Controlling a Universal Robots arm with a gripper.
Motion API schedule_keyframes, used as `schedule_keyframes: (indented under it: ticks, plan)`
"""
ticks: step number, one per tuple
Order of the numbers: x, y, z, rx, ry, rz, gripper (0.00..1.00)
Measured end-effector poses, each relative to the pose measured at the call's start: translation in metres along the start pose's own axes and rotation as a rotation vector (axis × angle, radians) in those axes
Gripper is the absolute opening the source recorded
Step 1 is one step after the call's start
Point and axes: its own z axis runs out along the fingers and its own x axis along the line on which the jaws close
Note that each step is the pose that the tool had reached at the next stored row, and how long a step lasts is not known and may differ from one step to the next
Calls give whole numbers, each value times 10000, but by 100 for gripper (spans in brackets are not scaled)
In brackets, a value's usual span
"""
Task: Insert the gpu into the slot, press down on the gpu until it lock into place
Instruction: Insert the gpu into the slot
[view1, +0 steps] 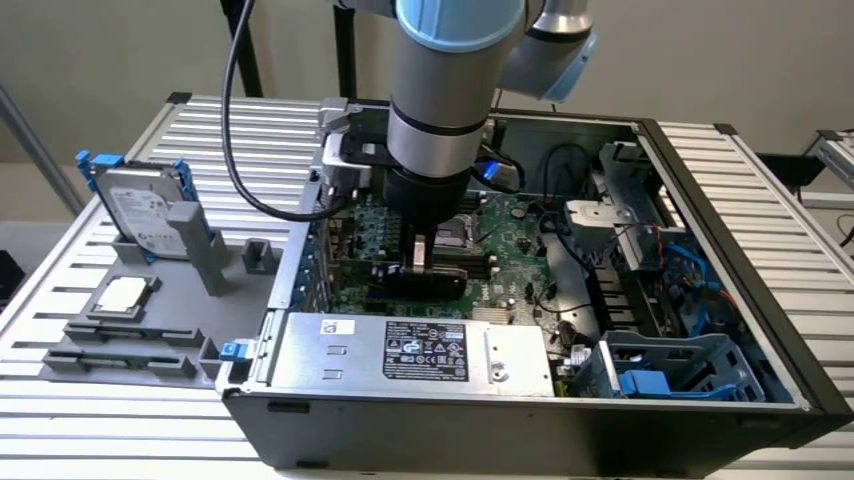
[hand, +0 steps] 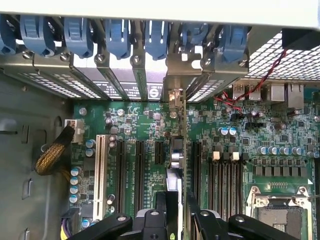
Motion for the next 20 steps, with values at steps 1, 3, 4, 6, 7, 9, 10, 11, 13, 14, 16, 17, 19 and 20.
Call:
schedule_keyframes:
  ticks: [1, 3, 4, 6, 7, 9, 10, 11, 13, 14, 16, 17, 19, 20]
  plan:
    - [1, 0, 7, -4, 4, 0, 26]
    - [3, 0, 17, -7, 7, 1, 26]
    - [4, 0, 19, -6, 6, 2, 26]
    - [3, 0, 22, -6, 1, 2, 26]
    - [2, 0, 18, -11, -4, 3, 26]
    - [-2, 3, -23, -15, -17, 5, 27]
    - [-3, 6, -68, -29, -2, 5, 33]
    - [-5, 8, -109, -34, -3, 4, 33]
    - [-10, 14, -199, -42, -3, 5, 33]
    - [-12, 17, -244, -47, -2, 5, 33]
    - [-16, 21, -316, -50, -1, 4, 33]
    - [-17, 24, -334, -60, -1, 4, 33]
    - [-15, 37, -336, -152, -6, 9, 33]
    - [-15, 44, -337, -222, -1, 12, 33]
